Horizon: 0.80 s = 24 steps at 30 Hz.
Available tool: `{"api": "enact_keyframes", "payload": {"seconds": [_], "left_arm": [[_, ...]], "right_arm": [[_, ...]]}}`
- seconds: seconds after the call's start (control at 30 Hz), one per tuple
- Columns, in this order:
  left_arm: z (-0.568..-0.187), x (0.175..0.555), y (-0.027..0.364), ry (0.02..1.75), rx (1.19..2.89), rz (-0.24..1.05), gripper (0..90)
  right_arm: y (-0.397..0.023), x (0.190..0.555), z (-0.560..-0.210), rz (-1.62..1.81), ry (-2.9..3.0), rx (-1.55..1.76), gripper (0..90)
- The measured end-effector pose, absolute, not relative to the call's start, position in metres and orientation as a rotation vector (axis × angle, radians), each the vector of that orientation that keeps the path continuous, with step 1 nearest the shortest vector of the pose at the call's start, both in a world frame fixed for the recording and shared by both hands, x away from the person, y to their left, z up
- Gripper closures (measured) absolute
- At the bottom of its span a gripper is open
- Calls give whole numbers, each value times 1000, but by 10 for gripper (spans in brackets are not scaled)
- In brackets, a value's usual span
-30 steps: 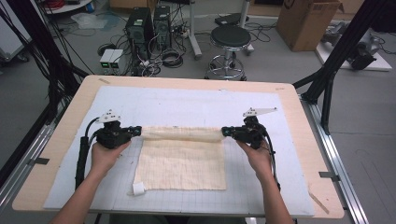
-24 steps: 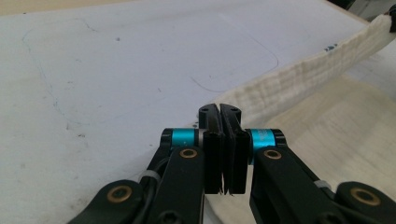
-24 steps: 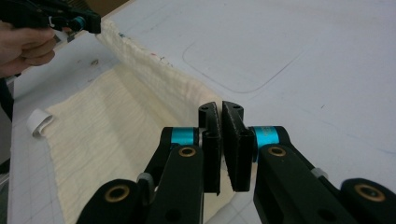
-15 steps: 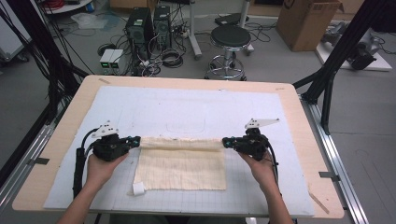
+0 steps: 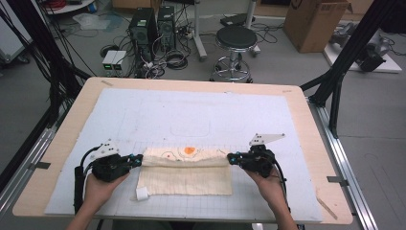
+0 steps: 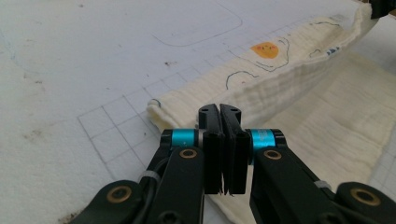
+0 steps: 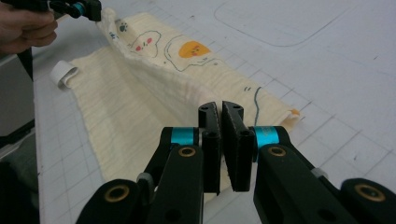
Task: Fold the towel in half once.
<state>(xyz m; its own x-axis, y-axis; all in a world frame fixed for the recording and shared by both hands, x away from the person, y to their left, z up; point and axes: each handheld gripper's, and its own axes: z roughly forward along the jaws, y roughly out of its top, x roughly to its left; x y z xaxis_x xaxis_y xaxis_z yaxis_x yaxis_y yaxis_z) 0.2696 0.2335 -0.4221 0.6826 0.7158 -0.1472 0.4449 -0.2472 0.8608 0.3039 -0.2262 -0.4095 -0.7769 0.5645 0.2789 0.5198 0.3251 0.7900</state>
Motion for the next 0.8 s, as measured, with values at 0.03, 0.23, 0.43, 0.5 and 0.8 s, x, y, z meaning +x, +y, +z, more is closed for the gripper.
{"api": "enact_keyframes", "payload": {"seconds": [0.03, 0.23, 0.43, 0.5, 0.8], "left_arm": [[-422, 268, 234, 902, 1894, 337, 874], [-424, 258, 237, 870, 1918, 319, 875], [-426, 252, 241, 864, 1921, 309, 874], [-428, 249, 241, 861, 1925, 297, 874], [-430, 241, 239, 806, 1948, 264, 874]], "right_arm": [[-227, 302, -410, 1469, 2520, 1031, 864], [-227, 292, -416, 1443, 2546, 1031, 863], [-224, 284, -421, 1415, 2569, 1003, 863], [-223, 281, -422, 1414, 2575, 996, 863], [-225, 275, -427, 1386, 2598, 993, 860]]}}
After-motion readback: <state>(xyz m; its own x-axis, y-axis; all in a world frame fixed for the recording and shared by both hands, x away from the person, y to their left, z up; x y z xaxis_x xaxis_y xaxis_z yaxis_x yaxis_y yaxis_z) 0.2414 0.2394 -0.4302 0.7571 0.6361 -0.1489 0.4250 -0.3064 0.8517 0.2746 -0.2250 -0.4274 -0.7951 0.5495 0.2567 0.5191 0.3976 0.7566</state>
